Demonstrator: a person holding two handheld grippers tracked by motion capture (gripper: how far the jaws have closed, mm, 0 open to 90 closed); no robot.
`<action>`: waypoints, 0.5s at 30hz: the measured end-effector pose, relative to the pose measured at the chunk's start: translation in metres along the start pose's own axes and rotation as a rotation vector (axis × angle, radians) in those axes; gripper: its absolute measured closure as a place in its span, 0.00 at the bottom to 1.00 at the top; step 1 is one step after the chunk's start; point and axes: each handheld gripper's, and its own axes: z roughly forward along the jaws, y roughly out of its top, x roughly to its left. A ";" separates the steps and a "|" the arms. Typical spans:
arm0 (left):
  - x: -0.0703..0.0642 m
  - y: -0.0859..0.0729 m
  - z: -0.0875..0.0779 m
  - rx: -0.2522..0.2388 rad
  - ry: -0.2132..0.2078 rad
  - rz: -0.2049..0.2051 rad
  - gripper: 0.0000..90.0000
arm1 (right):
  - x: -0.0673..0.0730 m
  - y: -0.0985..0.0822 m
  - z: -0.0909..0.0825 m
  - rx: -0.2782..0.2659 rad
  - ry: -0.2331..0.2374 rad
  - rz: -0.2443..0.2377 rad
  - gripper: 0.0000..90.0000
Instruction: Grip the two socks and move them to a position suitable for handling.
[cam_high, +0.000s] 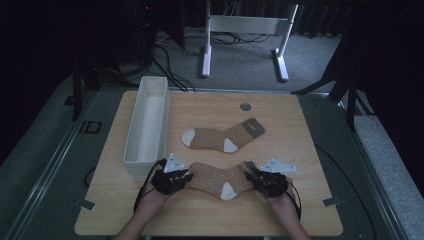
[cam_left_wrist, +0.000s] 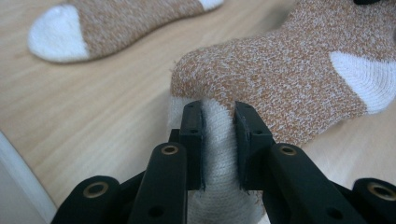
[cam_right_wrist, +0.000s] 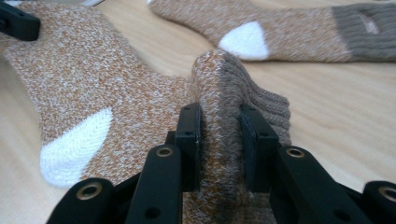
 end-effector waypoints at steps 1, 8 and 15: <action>0.000 -0.003 0.000 0.005 -0.002 -0.003 0.85 | 0.002 -0.002 -0.001 0.000 0.003 -0.001 0.79; -0.007 -0.023 0.008 0.041 -0.030 -0.027 0.85 | 0.006 -0.018 0.006 0.048 0.029 -0.002 0.78; -0.004 -0.031 0.013 0.024 -0.036 -0.059 0.73 | 0.003 -0.028 0.014 0.088 -0.005 -0.023 0.54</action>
